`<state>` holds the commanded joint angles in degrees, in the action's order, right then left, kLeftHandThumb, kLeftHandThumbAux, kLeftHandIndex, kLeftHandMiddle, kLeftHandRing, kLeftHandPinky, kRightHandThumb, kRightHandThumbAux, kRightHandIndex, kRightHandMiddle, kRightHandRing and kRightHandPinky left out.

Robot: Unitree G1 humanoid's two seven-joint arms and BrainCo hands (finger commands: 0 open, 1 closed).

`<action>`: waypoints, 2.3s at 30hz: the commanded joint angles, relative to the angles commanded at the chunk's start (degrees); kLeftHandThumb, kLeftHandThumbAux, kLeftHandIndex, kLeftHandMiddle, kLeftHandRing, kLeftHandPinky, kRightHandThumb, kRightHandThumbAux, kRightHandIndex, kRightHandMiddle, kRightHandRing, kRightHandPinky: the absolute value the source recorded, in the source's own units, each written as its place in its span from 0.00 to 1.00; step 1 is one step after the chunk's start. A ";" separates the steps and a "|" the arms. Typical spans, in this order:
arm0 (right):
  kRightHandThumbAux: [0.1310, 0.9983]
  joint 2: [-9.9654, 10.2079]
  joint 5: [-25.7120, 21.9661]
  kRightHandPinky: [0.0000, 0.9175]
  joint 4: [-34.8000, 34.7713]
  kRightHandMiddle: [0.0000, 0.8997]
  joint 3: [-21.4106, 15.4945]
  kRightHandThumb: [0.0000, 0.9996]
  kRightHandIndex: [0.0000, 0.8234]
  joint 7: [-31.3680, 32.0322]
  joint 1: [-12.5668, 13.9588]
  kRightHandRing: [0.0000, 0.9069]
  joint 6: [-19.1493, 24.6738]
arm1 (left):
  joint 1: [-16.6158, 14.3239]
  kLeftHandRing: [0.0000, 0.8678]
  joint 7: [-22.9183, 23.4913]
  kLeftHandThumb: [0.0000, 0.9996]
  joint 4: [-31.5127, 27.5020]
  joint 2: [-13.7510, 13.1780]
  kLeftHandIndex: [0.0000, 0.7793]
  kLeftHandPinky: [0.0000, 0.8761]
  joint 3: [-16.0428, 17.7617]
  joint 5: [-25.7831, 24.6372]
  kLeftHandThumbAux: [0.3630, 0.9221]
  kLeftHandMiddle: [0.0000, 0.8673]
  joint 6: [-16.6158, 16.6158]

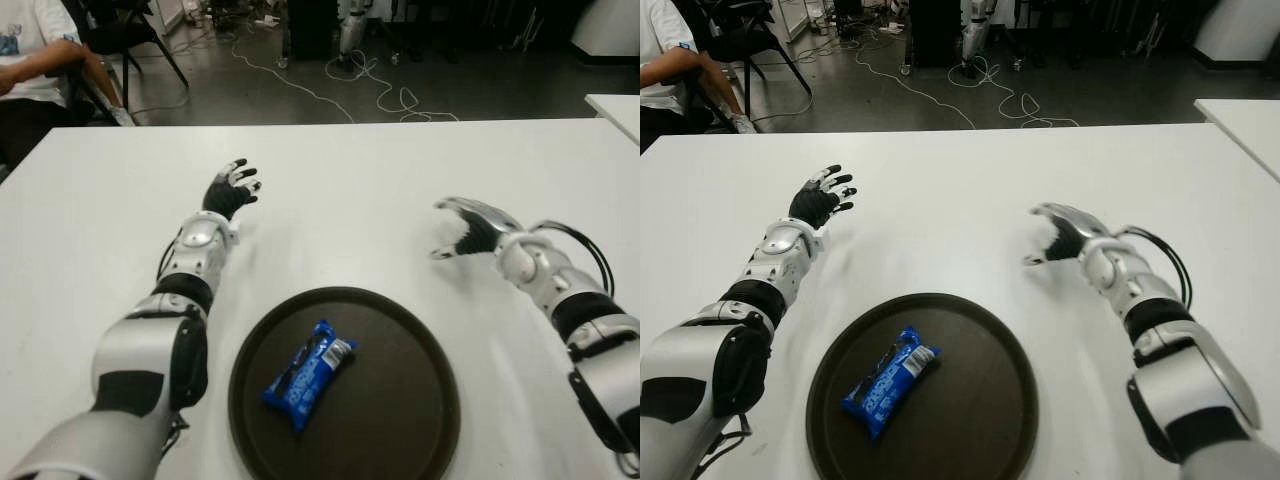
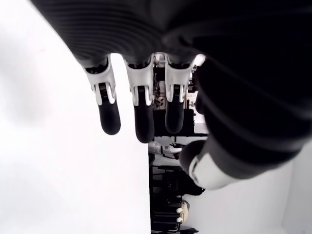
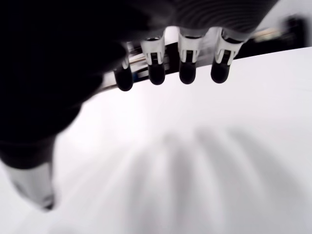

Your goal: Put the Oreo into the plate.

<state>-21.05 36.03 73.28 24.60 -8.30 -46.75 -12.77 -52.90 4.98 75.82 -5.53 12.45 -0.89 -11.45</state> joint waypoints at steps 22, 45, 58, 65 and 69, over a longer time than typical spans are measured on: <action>0.67 3.49 -11.87 0.27 1.78 0.17 -11.52 0.28 0.06 -3.92 0.17 0.22 -1.30 | 0.35 0.24 1.58 0.00 -0.08 -0.13 0.11 0.30 -0.17 0.15 0.75 0.22 -0.50; 0.78 6.62 -35.32 0.47 1.60 0.25 -33.54 0.40 0.16 15.19 -1.53 0.35 3.26 | 0.48 0.25 1.87 0.00 -0.04 -0.36 0.12 0.31 -0.74 1.08 0.74 0.22 -0.42; 0.69 6.41 -39.81 0.41 1.43 0.25 -37.86 0.15 0.14 21.49 -2.18 0.32 6.62 | 0.52 0.24 2.31 0.01 0.03 -0.38 0.11 0.31 -0.34 0.98 0.72 0.22 -0.32; 0.67 6.37 -41.19 0.39 1.38 0.24 -39.25 0.10 0.13 23.74 -2.13 0.30 7.14 | 0.55 0.25 2.13 0.00 0.01 -0.42 0.12 0.31 -0.61 1.29 0.75 0.22 -0.47; 0.66 6.36 -41.73 0.39 1.43 0.23 -39.83 0.11 0.12 24.27 -2.15 0.30 7.44 | 0.54 0.24 2.10 0.00 0.01 -0.43 0.12 0.30 -0.77 1.46 0.74 0.22 -0.49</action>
<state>-14.69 -5.70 74.71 -15.23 15.97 -48.91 -5.33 -52.36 7.08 75.83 -5.95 11.68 0.56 -11.94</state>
